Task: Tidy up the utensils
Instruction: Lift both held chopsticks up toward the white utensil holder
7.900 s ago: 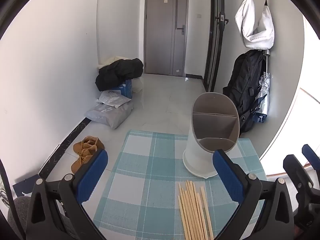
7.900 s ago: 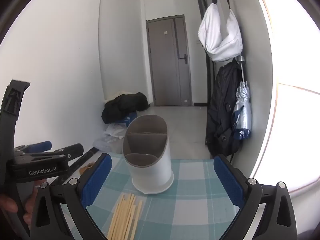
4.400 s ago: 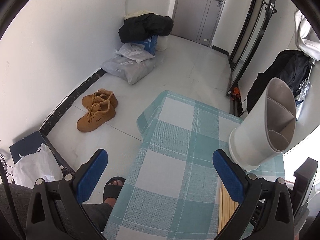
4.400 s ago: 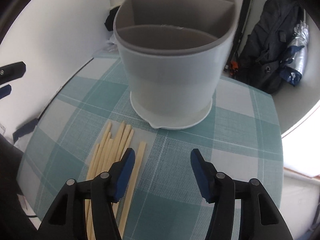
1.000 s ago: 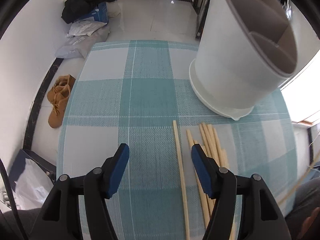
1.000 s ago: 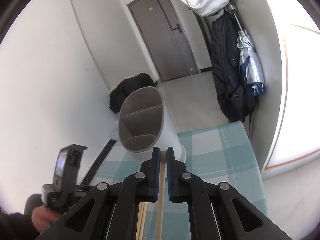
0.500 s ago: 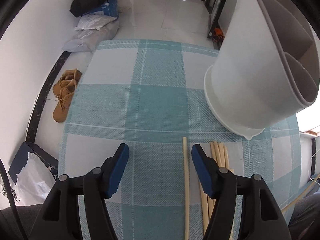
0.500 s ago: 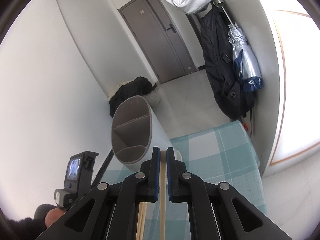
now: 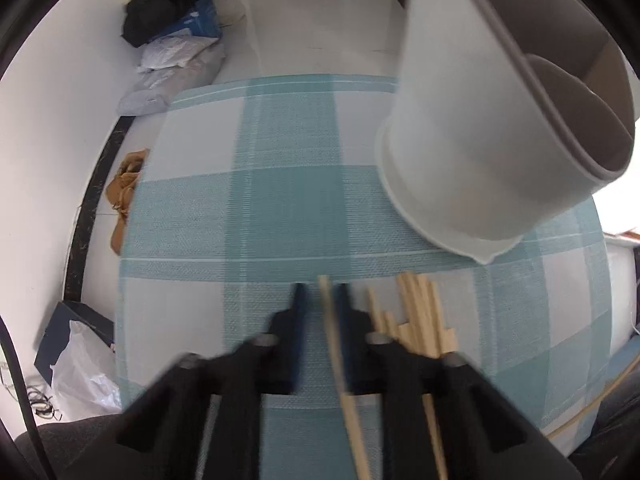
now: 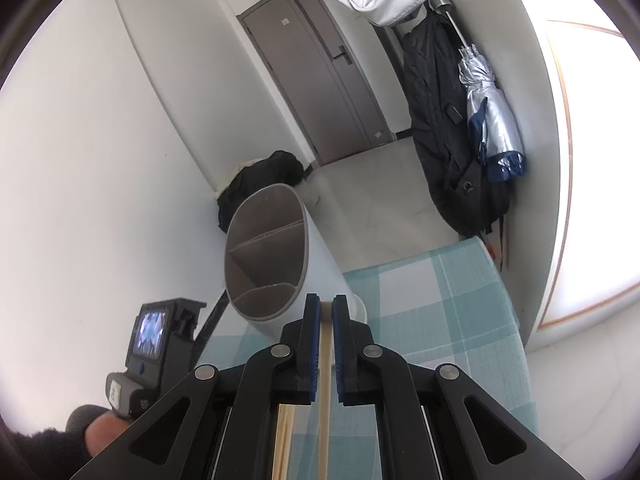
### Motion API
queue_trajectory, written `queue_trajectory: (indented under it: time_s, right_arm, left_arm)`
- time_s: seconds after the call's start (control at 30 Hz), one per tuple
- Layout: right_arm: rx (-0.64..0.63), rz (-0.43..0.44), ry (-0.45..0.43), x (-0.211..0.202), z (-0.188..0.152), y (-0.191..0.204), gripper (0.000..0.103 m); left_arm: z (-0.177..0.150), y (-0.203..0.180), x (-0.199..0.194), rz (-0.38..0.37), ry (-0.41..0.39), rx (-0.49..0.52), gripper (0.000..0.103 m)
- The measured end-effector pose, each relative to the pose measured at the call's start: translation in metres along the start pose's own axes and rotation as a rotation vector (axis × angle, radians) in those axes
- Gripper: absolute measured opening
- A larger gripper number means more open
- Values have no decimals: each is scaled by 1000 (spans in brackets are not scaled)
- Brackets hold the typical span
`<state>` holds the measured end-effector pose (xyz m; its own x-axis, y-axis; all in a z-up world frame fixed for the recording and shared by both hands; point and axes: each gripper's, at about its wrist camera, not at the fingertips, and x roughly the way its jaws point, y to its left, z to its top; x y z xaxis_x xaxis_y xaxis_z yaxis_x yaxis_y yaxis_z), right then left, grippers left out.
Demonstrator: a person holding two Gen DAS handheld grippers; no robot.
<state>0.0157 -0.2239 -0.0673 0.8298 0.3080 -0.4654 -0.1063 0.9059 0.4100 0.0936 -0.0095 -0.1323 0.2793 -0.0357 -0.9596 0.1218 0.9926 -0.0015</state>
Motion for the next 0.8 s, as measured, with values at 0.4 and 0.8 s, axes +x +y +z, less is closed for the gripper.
queue_trajectory:
  time_s: [0.4, 0.8]
  right_arm:
    - [-55, 1, -13, -7, -3, 14, 6]
    - [-179, -13, -75, -29, -13, 56, 5]
  left_arm:
    - [-15, 16, -75, -126, -286, -61, 1]
    - [-51, 7, -155, -248, -562, 30, 1]
